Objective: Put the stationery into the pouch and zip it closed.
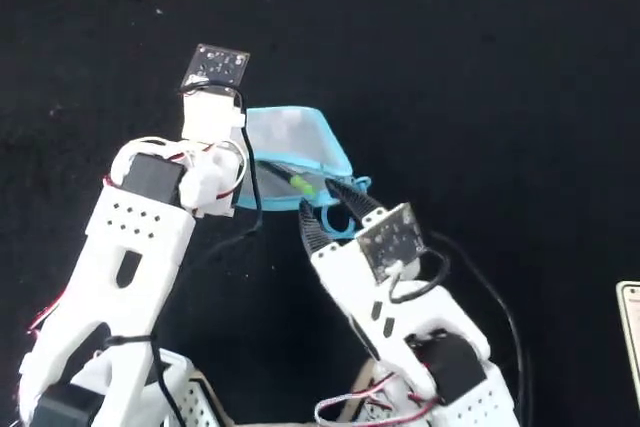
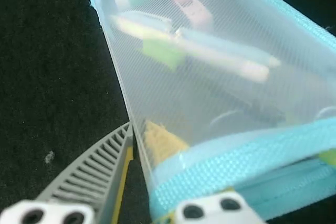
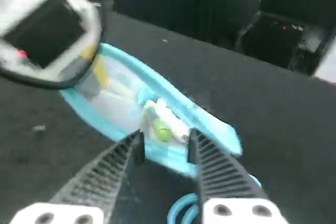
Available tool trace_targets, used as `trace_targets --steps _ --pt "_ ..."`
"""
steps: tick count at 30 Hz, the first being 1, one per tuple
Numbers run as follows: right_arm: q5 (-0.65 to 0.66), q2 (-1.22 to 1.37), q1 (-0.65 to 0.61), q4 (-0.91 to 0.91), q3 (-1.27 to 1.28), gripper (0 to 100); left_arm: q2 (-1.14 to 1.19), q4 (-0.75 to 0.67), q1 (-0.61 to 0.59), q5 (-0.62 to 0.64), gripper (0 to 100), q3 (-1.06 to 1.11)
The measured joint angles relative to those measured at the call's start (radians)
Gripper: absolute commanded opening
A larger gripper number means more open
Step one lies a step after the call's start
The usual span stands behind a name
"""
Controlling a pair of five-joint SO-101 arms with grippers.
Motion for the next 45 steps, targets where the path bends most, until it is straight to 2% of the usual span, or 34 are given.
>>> trace_targets --steps 4,9,16,20,27,36,38,41,45 --pt "-0.003 0.000 0.018 0.041 -0.018 15.8 0.000 0.000 0.000 0.000 3 0.000" --pt "-0.008 -0.002 0.143 0.150 -0.104 15.6 0.000 0.000 0.000 0.000 3 0.000" --pt "0.025 -0.002 0.259 0.132 0.003 15.8 0.000 0.000 -0.002 0.000 3 0.000" --pt "0.069 -0.002 0.261 0.064 0.106 15.9 0.000 0.003 -0.035 0.000 3 -0.002" --pt "0.075 -0.002 0.259 -0.166 0.264 15.9 0.000 0.005 -0.071 0.000 3 -0.002" --pt "0.075 -0.002 0.259 -0.204 0.265 15.4 0.000 0.005 -0.071 0.000 3 -0.002" --pt "0.075 -0.002 0.259 -0.204 0.265 11.8 0.000 0.005 -0.071 0.000 3 -0.002" --pt "0.075 -0.002 0.259 -0.204 0.265 0.8 0.000 0.005 -0.071 0.000 3 -0.002" --pt "0.118 -0.002 0.264 -0.196 0.264 1.0 0.000 0.005 -0.071 0.000 3 -0.002"
